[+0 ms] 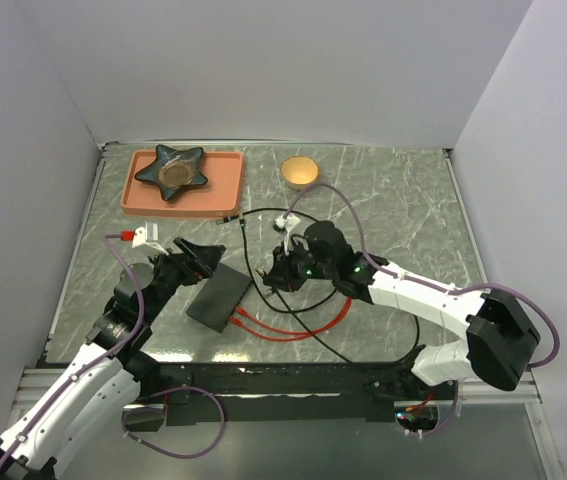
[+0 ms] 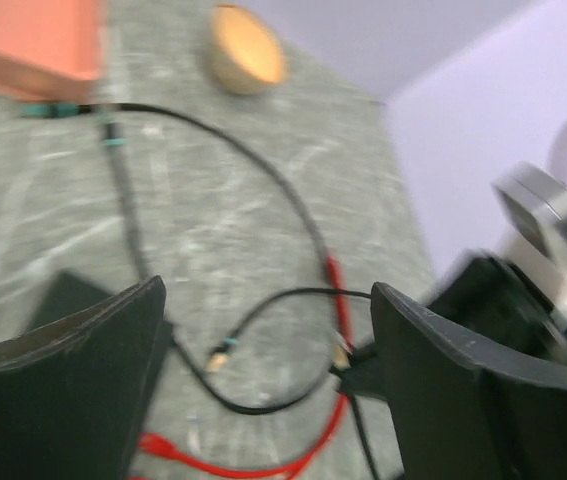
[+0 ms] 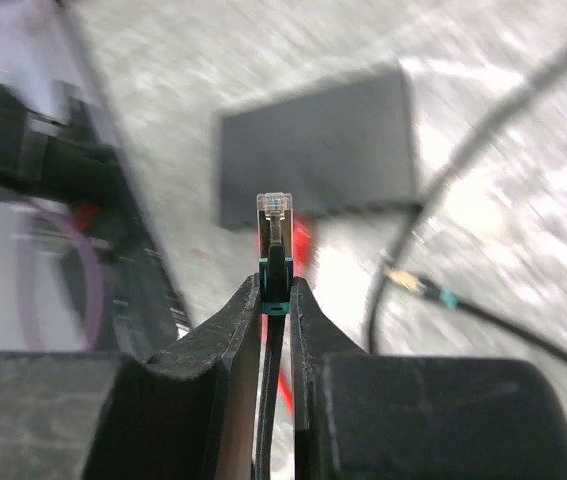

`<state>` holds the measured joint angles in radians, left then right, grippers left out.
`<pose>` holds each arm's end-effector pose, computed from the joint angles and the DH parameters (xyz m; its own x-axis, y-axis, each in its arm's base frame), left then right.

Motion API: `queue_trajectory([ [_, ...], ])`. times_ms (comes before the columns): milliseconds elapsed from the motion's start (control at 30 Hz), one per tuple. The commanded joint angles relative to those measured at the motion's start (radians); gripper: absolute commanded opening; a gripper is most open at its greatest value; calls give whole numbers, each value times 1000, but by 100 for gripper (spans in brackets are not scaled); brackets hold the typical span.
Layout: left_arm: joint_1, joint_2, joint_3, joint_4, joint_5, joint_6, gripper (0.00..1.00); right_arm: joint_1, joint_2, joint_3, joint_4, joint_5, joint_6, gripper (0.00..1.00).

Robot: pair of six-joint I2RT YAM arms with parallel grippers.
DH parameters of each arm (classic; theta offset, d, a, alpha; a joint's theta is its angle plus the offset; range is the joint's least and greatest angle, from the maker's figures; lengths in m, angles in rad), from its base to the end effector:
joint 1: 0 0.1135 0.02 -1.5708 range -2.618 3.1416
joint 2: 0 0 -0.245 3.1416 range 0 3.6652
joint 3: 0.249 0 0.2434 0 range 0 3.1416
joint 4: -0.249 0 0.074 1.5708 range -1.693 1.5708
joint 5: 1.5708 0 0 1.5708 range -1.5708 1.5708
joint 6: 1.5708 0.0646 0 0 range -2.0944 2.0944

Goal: Insert the plug into the switch port

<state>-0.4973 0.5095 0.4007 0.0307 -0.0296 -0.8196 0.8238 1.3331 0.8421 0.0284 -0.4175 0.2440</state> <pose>0.1637 -0.0867 0.2562 -0.3764 -0.6269 -0.6821 0.2576 0.6364 -0.7271 0.1966 0.2509 0.2339 -0.5158 -0.2320 -0.8247 -0.8168 0.4234 0.3918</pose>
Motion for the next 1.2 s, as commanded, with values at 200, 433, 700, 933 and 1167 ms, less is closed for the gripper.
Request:
queue_trajectory([
  [200, 16, 249, 107, -155, -178, 31, 97, 196, 202, 126, -260, 559, -118, 0],
  [433, 84, 449, 92, -78, -21, 56, 96, 255, 305, 181, -254, 603, -101, 0],
  [700, 250, 546, 32, -8, 143, 76, 94, 264, 380, 236, -245, 551, -100, 0],
  [933, 282, 687, 12, 83, 278, 83, 87, 290, 431, 276, -252, 534, -97, 0],
  [1167, 282, 770, 17, 115, 316, 82, 81, 305, 460, 292, -268, 530, -92, 0],
])
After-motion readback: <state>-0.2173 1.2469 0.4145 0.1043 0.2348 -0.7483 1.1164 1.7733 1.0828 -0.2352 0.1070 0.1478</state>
